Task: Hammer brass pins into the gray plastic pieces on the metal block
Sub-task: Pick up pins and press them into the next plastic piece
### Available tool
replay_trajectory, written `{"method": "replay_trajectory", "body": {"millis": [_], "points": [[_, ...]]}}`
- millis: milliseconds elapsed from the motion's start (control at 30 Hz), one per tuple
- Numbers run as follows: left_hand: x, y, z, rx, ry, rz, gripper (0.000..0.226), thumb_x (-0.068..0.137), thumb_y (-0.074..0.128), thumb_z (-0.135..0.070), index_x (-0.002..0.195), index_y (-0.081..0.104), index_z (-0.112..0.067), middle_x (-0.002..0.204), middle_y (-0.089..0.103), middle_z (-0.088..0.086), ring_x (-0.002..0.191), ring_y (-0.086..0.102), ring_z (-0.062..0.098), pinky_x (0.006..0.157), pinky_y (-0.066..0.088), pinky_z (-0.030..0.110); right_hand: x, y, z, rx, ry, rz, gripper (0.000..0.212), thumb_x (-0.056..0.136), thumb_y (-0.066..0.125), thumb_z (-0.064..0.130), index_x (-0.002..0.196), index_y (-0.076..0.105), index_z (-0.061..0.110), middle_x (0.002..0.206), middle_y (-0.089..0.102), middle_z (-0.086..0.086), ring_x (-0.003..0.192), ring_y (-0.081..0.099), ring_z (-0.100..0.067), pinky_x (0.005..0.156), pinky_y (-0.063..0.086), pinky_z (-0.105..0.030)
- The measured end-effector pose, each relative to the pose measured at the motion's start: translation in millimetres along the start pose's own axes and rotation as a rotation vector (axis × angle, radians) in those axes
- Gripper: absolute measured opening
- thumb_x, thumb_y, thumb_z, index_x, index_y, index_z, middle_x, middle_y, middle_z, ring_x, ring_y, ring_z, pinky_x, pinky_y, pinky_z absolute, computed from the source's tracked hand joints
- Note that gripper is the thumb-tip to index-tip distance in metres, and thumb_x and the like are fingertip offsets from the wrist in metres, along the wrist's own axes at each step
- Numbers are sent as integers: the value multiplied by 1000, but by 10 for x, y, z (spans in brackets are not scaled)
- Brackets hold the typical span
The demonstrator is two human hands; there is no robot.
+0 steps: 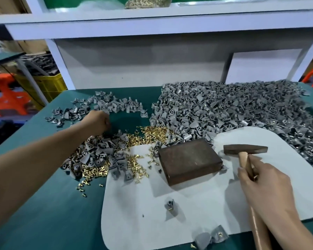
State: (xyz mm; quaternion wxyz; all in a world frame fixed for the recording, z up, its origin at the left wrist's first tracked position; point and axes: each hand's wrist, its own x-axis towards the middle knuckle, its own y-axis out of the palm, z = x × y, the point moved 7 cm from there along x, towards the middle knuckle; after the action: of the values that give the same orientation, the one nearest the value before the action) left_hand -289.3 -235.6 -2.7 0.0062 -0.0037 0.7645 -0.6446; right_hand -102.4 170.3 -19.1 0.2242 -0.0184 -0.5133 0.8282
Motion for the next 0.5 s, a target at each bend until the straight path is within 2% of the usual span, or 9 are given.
{"method": "replay_trajectory", "body": {"millis": [100,133,200,333,433,500], "points": [[-146,95,-130,45,88,222,10,88,67,-32,88,69,-23,86,68,-2,74,59,15,62,42,23,1,0,7,5,11,17,44,86,62,17,128,57,3,104,57,-26,97,56,-44,87,43,-44],[-205,125,-162,68,107,236,4,85,70,-33,85,70,-29,79,65,-9,68,56,9,57,39,20,5,-17,4,24,17,10,44,86,62,17,127,58,4,109,53,-23,95,57,-43,88,43,-43],[-281,126,-197,75,127,179,2,81,72,-27,83,73,-27,70,62,-14,63,53,3,54,38,15,5,-61,-7,64,29,-18,41,86,60,19,125,61,7,117,46,-16,89,59,-40,90,43,-42],[-368,27,-251,-50,139,134,8,78,77,-14,79,72,-19,80,69,-2,74,61,14,67,48,24,-8,-63,1,85,20,-16,34,87,60,21,117,67,9,118,46,-12,87,60,-37,90,44,-42],[-423,-187,-441,-115,196,35,9,84,71,-16,79,69,-24,85,70,-5,74,63,6,69,47,18,-22,-63,25,117,-2,-33,32,87,62,23,116,67,11,118,46,-8,86,61,-35,88,45,-42],[-512,-286,-694,-291,221,42,19,86,68,-10,73,68,-24,81,70,-7,72,66,4,71,53,19,-22,-76,39,147,-28,-56,32,87,62,22,117,67,12,117,46,-7,86,60,-34,88,48,-43]]}}
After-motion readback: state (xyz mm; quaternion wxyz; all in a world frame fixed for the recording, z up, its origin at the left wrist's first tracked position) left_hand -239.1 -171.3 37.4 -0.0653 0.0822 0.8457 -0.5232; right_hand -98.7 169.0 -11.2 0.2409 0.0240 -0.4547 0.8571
